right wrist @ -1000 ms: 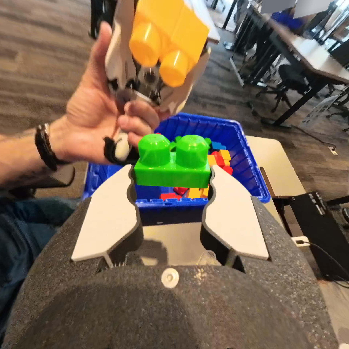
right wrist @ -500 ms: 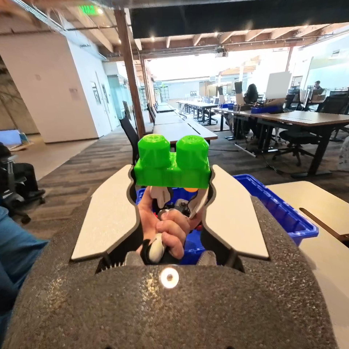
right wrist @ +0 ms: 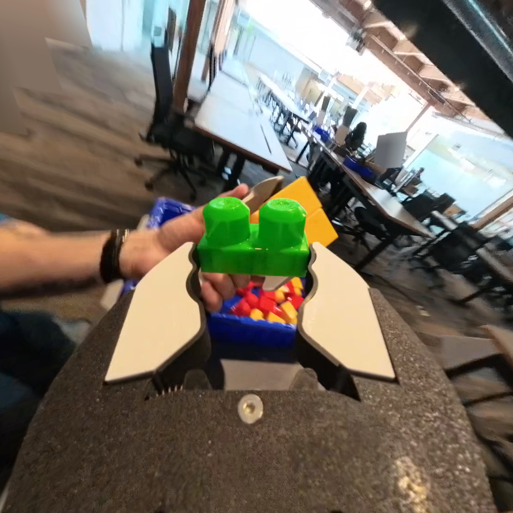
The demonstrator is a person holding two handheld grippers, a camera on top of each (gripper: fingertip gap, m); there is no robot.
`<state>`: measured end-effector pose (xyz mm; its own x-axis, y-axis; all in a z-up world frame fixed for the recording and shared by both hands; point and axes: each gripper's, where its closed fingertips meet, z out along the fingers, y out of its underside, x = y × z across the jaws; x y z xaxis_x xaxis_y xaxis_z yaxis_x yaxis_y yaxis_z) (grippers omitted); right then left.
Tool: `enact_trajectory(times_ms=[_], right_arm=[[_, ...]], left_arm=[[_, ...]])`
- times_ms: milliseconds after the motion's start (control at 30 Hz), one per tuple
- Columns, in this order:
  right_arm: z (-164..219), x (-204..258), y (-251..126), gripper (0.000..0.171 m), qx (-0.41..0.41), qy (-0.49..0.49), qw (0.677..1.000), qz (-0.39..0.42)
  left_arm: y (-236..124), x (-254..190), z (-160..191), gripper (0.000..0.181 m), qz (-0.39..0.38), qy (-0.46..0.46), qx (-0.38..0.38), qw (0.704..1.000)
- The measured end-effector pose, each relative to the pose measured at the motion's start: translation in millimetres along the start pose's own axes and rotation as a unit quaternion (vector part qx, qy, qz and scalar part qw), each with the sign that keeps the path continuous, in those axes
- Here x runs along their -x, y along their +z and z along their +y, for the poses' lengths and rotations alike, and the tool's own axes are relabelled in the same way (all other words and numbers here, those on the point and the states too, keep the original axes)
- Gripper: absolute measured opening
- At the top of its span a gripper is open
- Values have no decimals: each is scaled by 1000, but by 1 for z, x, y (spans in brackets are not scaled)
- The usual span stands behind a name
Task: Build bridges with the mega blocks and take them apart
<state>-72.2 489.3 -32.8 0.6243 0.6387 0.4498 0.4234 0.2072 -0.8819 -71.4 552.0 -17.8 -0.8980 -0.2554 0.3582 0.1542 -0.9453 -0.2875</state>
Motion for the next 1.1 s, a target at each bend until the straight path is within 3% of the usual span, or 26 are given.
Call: enact_trajectory(times_ms=[100,200,433,633,833,1100], right_arm=[[7,6,-7,74,86,-130,988,-3],[20,3,-14,74,171,-248,953,-17],[56,4,-5,74,300,-484,817,-96],[64,17,14,74,304,-608,717,-153],[65,26,22,75,256,-716,630,-155],[50,29,28,75,193,-773,599,-82]], left_arm=[[5,12,1,74,-38,-20,61,997],[5,23,12,75,-75,-45,136,987],[-8,51,15,74,-145,-85,207,964],[-10,60,37,75,-160,-115,256,947],[-6,48,49,75,-141,-132,280,940],[-10,29,60,75,-119,-141,288,940]])
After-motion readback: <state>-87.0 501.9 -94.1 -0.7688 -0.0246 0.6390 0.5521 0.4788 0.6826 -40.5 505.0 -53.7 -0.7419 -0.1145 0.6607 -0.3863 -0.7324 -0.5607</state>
